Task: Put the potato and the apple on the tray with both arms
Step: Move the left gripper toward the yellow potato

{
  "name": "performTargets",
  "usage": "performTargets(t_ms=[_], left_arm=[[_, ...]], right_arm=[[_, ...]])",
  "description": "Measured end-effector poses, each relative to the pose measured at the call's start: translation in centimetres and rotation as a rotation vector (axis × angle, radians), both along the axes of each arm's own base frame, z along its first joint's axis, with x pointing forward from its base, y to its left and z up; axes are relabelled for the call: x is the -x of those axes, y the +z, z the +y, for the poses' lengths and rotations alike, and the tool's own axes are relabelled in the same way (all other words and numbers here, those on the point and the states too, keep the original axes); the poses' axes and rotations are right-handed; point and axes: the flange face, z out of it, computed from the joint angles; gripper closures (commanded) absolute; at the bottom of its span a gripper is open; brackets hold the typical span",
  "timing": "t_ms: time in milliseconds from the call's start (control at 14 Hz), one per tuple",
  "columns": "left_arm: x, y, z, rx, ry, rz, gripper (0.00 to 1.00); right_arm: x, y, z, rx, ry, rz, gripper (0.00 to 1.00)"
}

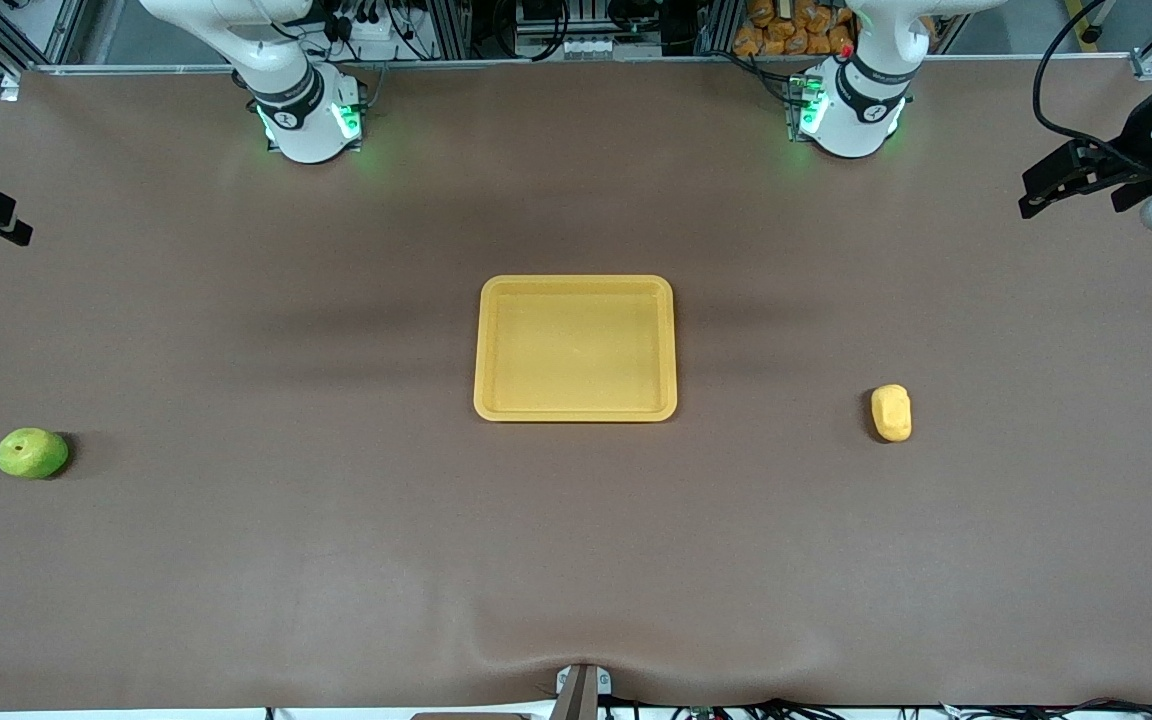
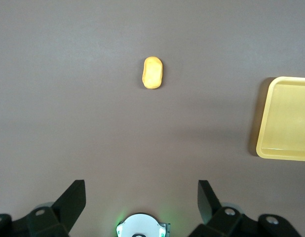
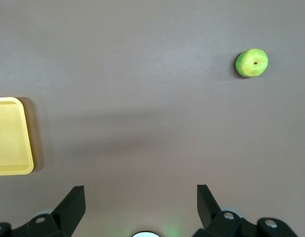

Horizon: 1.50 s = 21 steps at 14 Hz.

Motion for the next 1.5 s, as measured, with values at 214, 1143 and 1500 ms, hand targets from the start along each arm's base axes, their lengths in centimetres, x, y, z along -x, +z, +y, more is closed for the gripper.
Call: performTargets(t_ms=[214,1143,1500], left_arm=[[0.1,-0.1,-0.4,-0.001,-0.006,0.009,0.00],[-1.3,-2.9,-0.2,-0.001,-0.004,0.071,0.00],[-3.8,-7.7,-0.2,0.004,-0.008,0.094,0.00]], right_arm=[[0.3,-0.2,0.0,-0.003,0.000,0.025,0.00],[0.4,-0.4,-0.3,-0.005,-0.007,0.041,0.00],[-0.4,-1.9,-0.6,-0.004,-0.013,0.069,0.00]])
